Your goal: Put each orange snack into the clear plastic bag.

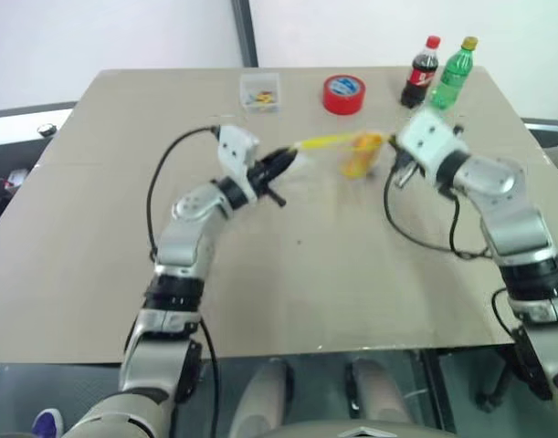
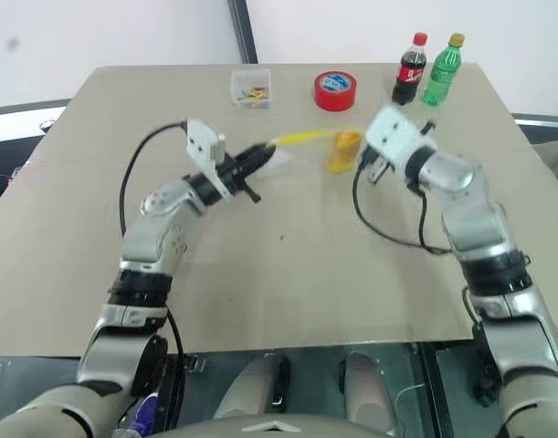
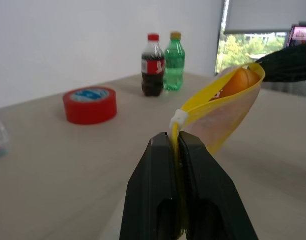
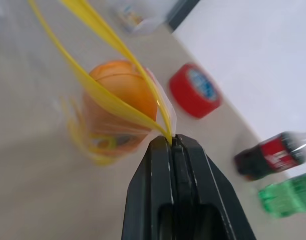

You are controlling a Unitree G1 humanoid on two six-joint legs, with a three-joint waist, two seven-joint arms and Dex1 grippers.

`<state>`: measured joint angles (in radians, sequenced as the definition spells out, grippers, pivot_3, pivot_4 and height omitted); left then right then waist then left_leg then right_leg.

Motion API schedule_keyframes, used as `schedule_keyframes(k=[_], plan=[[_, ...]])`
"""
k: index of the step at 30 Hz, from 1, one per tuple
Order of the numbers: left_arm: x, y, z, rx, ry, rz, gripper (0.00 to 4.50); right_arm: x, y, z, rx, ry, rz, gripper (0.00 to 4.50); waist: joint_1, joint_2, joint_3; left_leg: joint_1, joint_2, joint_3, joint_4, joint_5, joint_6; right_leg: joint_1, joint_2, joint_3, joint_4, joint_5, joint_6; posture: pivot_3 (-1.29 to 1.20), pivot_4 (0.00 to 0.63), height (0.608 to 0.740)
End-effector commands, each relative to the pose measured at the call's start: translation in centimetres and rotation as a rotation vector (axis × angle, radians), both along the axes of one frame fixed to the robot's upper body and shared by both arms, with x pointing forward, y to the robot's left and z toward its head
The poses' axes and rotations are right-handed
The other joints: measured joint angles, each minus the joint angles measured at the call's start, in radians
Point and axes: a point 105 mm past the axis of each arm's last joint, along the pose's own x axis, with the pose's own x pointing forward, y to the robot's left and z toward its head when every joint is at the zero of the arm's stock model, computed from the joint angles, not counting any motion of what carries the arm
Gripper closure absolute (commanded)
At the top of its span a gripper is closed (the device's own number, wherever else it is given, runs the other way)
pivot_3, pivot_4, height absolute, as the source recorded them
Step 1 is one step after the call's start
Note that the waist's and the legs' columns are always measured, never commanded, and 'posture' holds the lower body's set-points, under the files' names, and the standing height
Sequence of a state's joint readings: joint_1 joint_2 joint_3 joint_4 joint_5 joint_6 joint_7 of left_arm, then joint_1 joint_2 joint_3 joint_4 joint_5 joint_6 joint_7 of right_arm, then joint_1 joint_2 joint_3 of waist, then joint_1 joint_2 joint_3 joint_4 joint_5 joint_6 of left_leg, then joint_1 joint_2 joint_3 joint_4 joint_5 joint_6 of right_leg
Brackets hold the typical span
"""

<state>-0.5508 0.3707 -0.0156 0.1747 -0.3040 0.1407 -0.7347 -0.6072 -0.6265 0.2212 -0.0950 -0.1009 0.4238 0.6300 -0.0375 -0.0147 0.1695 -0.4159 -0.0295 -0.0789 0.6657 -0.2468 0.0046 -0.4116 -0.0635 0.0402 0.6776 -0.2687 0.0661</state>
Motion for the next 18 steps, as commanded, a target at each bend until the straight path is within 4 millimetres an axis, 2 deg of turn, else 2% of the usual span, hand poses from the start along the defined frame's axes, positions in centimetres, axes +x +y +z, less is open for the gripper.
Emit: schedule_keyframes(k=[1,8,11,14,18], plan=[[-1.6,-0.3,0.7,0.043,-0.114,-0.044,4.5,-2.3,0.5,-1.1,-0.09,0.028,0.067,4.44,0.002,0.0,0.001,-0.001,0.0,0.0,0.0,0.0,0.0,0.0,0.0,0.0,0.0,0.0,0.0,0.0,0.15,0.74],[-3.9,-0.1,0.2,0.15,-0.268,-0.1,4.5,-4.9,-0.4,-2.7,-0.111,0.078,0.058,4.44,0.006,0.0,0.0,0.002,0.001,-0.001,0.003,-0.002,0.004,0.002,0.0,-0.001,0.003,0.0,0.0,0.0,0.15,0.74],[-4.7,-0.2,-0.3,0.215,-0.328,-0.112,4.5,-5.7,-0.9,-3.1,-0.101,0.055,0.034,3.58,0.01,0.0,0.0,0.001,0.0,-0.001,0.002,-0.002,0.004,0.002,-0.001,-0.001,0.001,0.0,0.0,0.0,0.15,0.74],[-5.3,-0.1,-0.8,0.249,-0.366,-0.118,4.5,-7.1,-0.3,-2.0,-0.008,0.022,0.051,2.35,0.013,0.0,0.0,0.001,0.0,0.0,0.002,-0.002,0.004,0.001,-0.001,0.0,0.001,0.0,0.0,0.0,0.15,0.74],[-5.6,-0.3,-1.0,0.278,-0.405,-0.136,4.5,-8.9,2.8,0.5,0.094,-0.007,0.204,2.35,0.013,0.0,0.0,0.002,0.001,-0.001,0.003,-0.002,0.004,0.002,0.0,-0.001,0.002,0.0,0.0,0.0,0.15,0.74]])
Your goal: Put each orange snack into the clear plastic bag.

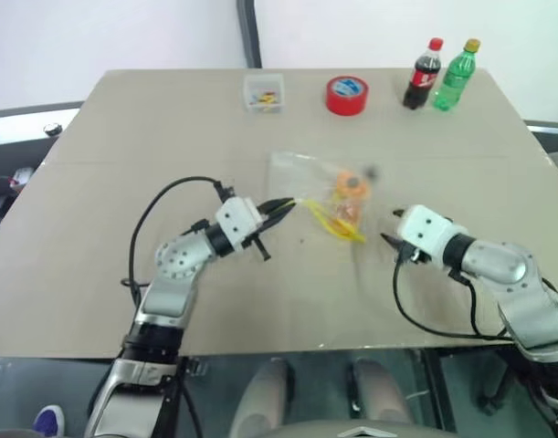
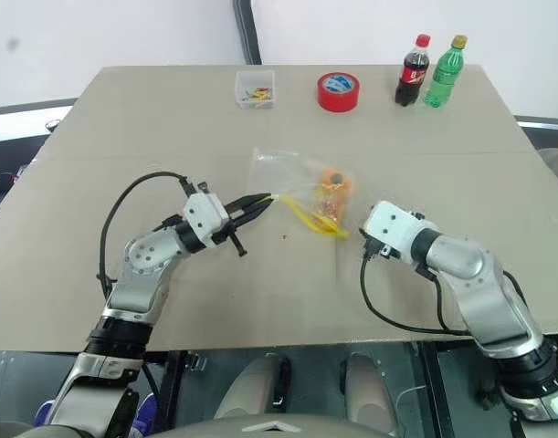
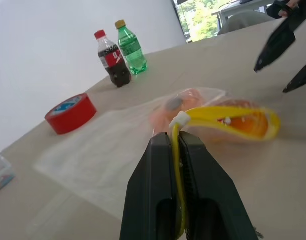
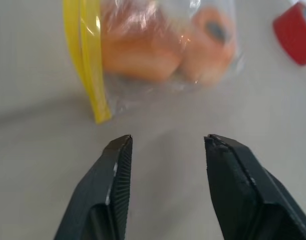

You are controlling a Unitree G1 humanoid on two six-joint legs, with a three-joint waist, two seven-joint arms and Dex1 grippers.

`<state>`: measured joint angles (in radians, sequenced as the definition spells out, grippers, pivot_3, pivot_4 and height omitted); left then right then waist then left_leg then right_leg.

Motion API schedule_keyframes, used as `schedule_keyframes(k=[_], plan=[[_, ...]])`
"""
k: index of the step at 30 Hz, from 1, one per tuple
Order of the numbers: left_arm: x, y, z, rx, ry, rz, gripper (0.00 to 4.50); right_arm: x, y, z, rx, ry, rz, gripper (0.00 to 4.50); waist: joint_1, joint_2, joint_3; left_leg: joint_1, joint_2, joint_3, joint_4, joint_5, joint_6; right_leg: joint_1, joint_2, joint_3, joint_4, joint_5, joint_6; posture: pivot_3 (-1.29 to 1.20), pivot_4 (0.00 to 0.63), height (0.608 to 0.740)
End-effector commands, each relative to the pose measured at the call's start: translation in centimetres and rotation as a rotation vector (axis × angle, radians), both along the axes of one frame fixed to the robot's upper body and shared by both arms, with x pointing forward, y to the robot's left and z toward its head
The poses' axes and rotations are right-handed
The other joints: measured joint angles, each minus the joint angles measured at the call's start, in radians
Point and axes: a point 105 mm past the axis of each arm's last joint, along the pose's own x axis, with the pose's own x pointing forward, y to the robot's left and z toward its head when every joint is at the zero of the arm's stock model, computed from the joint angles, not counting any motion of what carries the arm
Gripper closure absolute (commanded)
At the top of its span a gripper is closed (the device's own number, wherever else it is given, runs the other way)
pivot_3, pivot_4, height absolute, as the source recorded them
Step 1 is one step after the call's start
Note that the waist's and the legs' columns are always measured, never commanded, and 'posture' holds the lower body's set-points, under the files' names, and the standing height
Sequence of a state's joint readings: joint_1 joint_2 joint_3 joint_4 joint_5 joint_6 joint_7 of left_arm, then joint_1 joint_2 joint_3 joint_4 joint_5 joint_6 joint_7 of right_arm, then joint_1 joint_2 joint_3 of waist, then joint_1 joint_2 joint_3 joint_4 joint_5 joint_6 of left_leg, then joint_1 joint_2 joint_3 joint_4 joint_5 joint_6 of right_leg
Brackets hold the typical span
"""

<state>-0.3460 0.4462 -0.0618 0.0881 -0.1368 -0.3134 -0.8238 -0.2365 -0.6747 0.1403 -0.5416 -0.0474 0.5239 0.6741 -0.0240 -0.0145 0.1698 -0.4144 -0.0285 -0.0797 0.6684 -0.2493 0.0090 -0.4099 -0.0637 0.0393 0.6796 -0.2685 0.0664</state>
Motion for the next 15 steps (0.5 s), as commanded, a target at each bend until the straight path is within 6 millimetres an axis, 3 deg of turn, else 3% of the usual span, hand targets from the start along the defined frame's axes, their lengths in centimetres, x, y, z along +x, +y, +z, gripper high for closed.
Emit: schedule_keyframes(k=[1,4,7,13,15], plan=[[-0.7,-0.5,1.0,0.028,-0.087,-0.039,4.5,-1.2,3.1,4.1,0.092,-0.113,0.13,2.35,-0.001,0.0,0.0,0.0,0.0,0.0,0.0,0.0,0.0,0.0,0.0,0.0,0.0,0.0,0.0,0.0,0.15,0.74],[-0.7,-0.8,1.0,0.03,-0.093,-0.05,4.5,-0.8,6.4,5.4,0.149,-0.153,0.181,2.35,-0.004,0.0,0.0,0.001,0.0,0.0,0.0,0.0,0.0,0.0,0.001,0.0,0.001,0.0,0.0,0.0,0.15,0.74],[-0.5,-1.0,0.9,0.036,-0.087,-0.055,4.5,-0.4,8.9,5.4,0.155,-0.16,0.224,2.35,-0.006,0.0,0.0,0.001,0.0,-0.001,0.0,0.0,0.0,0.0,0.001,-0.001,0.001,0.0,0.0,0.0,0.15,0.74],[-0.1,-1.0,0.8,0.021,-0.054,-0.053,4.5,0.3,10.3,4.8,0.025,-0.236,0.277,2.35,0.002,0.0,0.0,-0.001,-0.002,-0.002,0.0,0.001,-0.002,0.0,0.0,-0.002,-0.001,0.0,0.0,0.0,0.15,0.74],[-0.1,-1.0,0.8,0.021,-0.054,-0.056,4.5,0.4,10.5,4.5,-0.011,-0.245,0.293,3.11,0.004,0.0,0.0,-0.001,-0.002,-0.002,0.0,0.001,-0.001,0.0,0.0,-0.003,0.0,0.0,0.0,0.0,0.15,0.74]])
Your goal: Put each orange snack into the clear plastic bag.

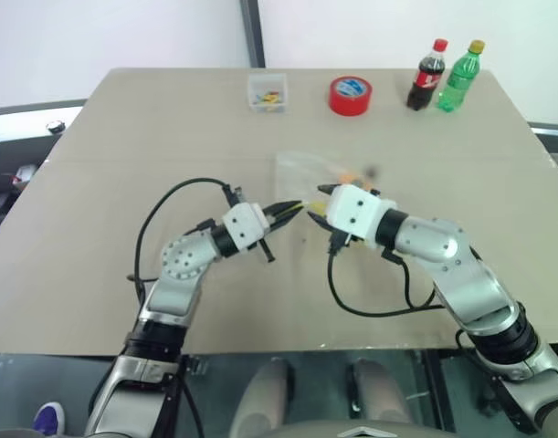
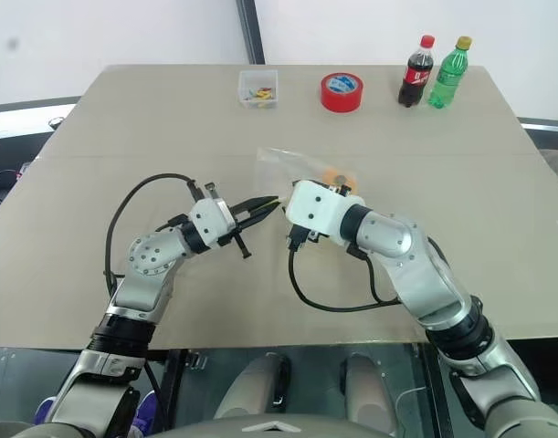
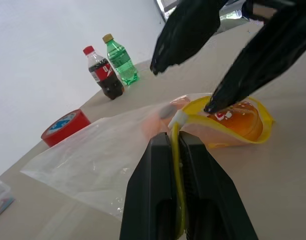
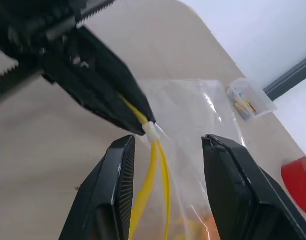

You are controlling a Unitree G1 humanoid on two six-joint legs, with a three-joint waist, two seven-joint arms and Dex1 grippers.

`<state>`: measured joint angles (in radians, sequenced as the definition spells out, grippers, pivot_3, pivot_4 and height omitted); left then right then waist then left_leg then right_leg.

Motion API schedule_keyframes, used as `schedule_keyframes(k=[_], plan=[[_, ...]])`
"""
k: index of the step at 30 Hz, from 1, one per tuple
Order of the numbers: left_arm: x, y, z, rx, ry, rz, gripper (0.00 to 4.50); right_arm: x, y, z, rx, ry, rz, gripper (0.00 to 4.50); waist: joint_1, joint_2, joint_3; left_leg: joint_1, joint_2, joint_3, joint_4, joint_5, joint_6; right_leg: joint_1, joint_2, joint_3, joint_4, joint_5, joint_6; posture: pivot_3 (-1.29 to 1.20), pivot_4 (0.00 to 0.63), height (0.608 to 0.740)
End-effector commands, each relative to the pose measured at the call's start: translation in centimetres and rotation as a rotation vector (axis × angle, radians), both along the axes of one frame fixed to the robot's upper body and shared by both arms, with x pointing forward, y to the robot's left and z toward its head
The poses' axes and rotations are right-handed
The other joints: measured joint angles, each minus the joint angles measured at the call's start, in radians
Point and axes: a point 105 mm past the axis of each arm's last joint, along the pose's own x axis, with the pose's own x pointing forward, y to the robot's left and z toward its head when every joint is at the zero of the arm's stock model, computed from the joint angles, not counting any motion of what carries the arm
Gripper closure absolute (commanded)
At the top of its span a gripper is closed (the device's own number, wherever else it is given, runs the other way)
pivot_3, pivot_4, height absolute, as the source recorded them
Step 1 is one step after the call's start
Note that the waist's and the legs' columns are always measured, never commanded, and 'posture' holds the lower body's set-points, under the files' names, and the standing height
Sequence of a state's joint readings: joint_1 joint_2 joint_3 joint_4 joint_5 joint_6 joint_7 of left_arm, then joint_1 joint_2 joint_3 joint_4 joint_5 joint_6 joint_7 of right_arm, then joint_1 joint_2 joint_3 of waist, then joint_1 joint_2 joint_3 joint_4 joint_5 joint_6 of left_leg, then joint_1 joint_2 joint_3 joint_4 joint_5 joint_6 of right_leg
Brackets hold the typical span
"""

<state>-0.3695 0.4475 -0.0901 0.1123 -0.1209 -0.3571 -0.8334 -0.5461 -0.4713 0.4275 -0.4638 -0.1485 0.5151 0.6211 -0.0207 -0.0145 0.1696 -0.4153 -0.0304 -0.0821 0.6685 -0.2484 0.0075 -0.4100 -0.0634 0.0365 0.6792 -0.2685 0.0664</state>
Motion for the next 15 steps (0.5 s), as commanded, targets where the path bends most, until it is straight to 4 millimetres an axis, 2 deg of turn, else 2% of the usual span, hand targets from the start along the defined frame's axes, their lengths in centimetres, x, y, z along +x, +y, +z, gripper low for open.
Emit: schedule_keyframes(k=[1,15], plan=[[-0.09,-0.31,0.84,-0.009,-0.024,-0.021,4.5,-0.19,0.63,1.14,-0.044,-0.104,0.045,3.47,0.001,0.0,0.0,0.0,0.0,0.0,0.0,0.0,0.0,0.0,0.0,0.0,0.0,0.0,0.0,0.0,0.15,0.74],[-0.21,-0.4,1.17,-0.021,-0.015,-0.029,4.5,-0.02,1.4,0.54,-0.116,-0.159,0.091,3.47,0.001,0.0,0.0,0.0,0.0,0.0,0.0,0.0,0.0,0.0,0.001,0.0,0.0,0.0,0.0,0.0,0.15,0.74]])
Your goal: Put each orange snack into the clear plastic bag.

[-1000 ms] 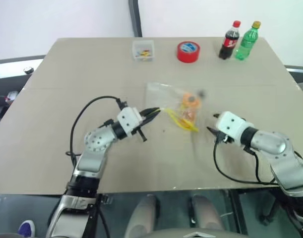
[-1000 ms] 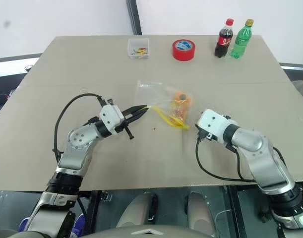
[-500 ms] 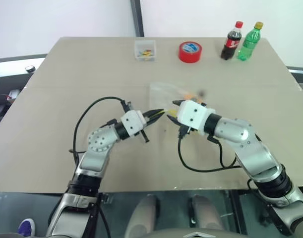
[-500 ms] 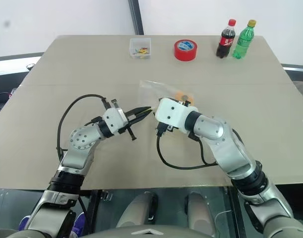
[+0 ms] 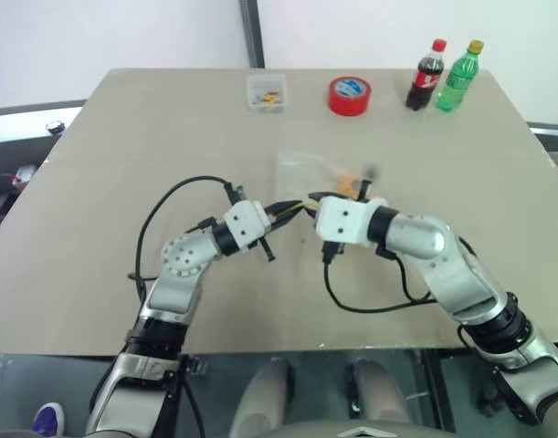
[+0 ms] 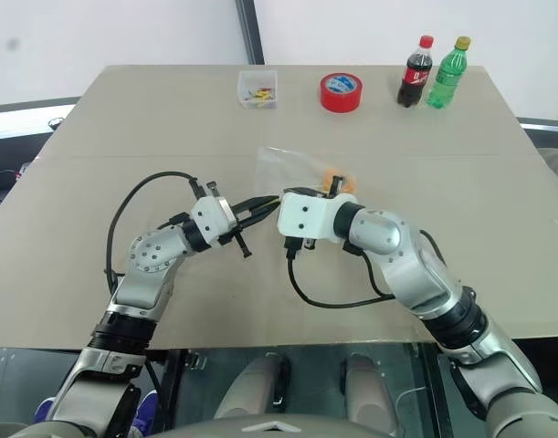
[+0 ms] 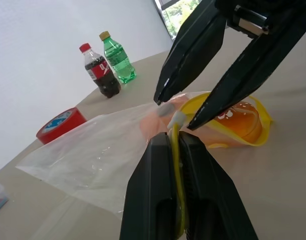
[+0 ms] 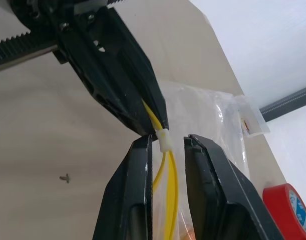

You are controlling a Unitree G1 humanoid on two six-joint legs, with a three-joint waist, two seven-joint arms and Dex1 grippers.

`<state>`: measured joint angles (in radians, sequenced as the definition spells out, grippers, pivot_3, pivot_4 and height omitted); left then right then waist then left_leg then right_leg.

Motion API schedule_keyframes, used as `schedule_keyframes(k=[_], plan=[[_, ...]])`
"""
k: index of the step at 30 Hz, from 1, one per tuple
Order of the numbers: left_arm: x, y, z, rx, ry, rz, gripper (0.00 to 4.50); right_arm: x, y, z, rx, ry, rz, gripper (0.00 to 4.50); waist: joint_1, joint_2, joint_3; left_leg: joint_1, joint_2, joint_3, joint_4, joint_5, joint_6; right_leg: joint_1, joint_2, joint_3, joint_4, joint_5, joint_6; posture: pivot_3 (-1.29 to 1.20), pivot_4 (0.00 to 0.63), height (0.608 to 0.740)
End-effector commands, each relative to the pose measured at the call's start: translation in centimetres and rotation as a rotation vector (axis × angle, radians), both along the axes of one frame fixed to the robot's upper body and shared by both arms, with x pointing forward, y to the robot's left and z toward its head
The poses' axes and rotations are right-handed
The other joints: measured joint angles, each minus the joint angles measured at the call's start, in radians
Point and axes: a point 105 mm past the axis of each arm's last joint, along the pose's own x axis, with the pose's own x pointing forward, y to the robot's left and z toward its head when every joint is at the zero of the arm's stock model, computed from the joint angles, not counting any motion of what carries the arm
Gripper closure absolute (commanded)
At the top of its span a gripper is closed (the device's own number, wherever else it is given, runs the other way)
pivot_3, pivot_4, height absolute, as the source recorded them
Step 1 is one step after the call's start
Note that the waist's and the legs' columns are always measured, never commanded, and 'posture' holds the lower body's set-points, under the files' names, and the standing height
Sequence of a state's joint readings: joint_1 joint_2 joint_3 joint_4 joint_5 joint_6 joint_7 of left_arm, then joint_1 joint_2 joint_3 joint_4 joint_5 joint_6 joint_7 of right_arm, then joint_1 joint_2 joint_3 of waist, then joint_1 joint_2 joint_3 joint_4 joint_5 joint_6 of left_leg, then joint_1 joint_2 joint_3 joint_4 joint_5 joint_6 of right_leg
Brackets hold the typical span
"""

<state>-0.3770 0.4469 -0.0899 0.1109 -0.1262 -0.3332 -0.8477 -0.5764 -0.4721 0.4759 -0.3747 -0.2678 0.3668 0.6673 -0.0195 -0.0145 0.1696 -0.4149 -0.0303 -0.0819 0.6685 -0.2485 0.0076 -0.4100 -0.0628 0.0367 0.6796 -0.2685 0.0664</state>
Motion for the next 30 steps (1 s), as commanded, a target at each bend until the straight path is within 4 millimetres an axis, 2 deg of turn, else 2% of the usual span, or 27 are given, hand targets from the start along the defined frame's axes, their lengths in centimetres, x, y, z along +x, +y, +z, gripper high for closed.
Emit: schedule_keyframes(k=[1,9,13,25,30], plan=[[-0.3,-0.3,1.2,-0.025,-0.033,-0.022,4.5,-0.4,0.6,1.3,0.004,-0.062,0.039,3.47,0.0,0.0,0.0,0.0,0.0,0.0,0.0,0.0,0.0,0.0,0.0,0.0,0.0,0.0,0.0,0.0,0.15,0.74],[-0.4,-0.5,1.3,-0.028,-0.028,-0.029,4.5,0.0,0.7,1.1,-0.001,-0.077,0.033,3.47,0.0,0.0,0.0,0.0,0.0,0.0,0.0,0.0,0.0,0.0,0.0,0.0,0.0,0.0,0.0,0.0,0.15,0.74],[-0.4,-0.5,1.3,-0.027,-0.028,-0.03,4.5,0.2,0.7,1.0,-0.006,-0.079,0.03,4.46,0.0,0.0,0.0,0.0,0.0,0.0,0.0,0.0,0.0,0.0,0.0,0.0,0.0,0.0,0.0,0.0,0.15,0.74],[-0.5,-0.7,1.6,-0.033,-0.031,-0.035,4.5,0.4,0.7,1.1,-0.002,-0.092,0.021,4.46,0.0,0.0,0.0,0.0,0.0,0.0,0.0,0.0,0.0,0.0,0.0,0.0,0.0,0.0,0.0,0.0,0.15,0.74],[-0.4,-0.4,2.8,-0.075,-0.056,-0.039,4.5,1.3,-0.5,1.2,0.052,-0.044,-0.068,4.46,0.0,0.0,0.0,0.0,0.0,0.0,0.0,0.0,-0.001,0.0,0.0,0.0,0.0,0.0,0.0,0.0,0.15,0.74]])
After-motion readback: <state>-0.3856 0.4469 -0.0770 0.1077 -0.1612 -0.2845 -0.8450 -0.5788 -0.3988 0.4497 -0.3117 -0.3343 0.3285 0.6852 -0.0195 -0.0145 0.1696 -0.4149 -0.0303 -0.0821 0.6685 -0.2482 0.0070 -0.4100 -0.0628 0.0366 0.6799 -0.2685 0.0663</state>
